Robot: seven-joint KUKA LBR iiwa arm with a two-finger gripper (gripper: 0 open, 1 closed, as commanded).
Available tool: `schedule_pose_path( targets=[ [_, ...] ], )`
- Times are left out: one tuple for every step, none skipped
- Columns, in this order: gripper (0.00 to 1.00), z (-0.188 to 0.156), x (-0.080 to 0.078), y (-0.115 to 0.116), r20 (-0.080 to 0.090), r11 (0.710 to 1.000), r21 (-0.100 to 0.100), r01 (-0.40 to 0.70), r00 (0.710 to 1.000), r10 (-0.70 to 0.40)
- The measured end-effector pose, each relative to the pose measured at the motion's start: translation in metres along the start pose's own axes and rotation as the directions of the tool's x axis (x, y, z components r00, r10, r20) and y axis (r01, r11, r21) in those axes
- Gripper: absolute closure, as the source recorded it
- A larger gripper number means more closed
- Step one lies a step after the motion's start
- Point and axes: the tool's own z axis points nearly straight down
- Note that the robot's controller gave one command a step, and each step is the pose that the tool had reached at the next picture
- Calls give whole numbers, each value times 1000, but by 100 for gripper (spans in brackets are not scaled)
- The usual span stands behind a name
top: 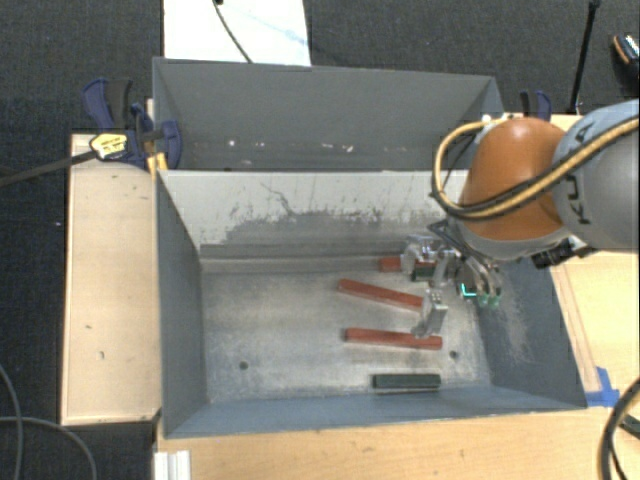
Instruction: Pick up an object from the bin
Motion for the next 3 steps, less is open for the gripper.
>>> schedule_pose_path(
  targets=[
    [0,63,0,-18,3,987,0,158,987,-158],
    [100,58,-2,-18,6,987,1,159,987,-159],
    [100,-229,-9,-23,17,897,10,442,897,-442]
  ],
)
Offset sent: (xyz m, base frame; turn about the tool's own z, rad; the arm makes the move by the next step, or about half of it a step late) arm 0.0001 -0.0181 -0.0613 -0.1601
